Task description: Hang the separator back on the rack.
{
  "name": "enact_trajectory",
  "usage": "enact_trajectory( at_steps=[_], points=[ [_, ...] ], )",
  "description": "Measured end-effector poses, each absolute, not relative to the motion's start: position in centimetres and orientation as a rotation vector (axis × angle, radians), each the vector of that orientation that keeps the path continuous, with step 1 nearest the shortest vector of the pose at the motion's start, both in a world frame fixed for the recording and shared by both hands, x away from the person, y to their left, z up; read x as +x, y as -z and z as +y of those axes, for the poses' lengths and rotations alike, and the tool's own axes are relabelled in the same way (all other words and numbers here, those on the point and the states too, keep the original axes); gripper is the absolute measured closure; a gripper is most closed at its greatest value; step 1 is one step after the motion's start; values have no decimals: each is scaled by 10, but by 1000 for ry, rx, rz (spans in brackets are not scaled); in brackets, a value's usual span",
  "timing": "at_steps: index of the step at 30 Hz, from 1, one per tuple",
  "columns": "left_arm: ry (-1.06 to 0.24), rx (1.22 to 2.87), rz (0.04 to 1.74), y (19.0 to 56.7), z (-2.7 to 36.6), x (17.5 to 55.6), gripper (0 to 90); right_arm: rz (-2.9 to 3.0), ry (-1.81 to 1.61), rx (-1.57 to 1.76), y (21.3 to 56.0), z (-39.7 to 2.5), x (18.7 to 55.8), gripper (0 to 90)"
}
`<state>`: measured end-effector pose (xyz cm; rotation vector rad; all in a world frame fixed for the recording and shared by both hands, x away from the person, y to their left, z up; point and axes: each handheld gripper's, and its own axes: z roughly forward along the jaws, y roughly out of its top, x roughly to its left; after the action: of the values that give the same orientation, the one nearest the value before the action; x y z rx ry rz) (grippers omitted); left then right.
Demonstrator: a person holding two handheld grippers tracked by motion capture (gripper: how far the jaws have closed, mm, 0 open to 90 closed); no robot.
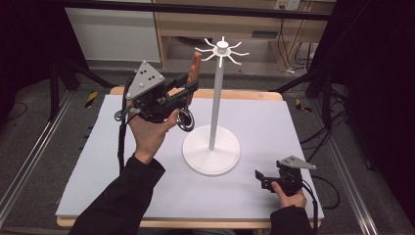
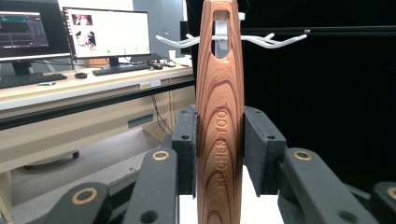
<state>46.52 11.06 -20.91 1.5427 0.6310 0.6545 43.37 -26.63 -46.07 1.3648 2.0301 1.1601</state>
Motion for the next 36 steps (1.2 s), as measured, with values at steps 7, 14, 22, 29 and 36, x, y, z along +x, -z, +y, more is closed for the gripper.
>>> enact_trajectory(
  at_steps=[7, 14, 22, 29, 36],
  points=[
    [-661, 1557, 627, 209, 104, 469, 673, 2033, -1160, 1363, 461, -266, 434, 65],
    [-658, 1559, 633, 210, 101, 474, 673, 2032, -1163, 1364, 461, -267, 434, 65],
    [-651, 1566, 630, 214, 95, 477, 673, 2035, -1162, 1367, 461, -266, 434, 65],
    [-653, 1561, 626, 219, 92, 480, 672, 2035, -1162, 1362, 461, -266, 434, 64],
    [-651, 1556, 624, 221, 93, 480, 671, 2039, -1156, 1363, 462, -266, 434, 64]
  ],
)
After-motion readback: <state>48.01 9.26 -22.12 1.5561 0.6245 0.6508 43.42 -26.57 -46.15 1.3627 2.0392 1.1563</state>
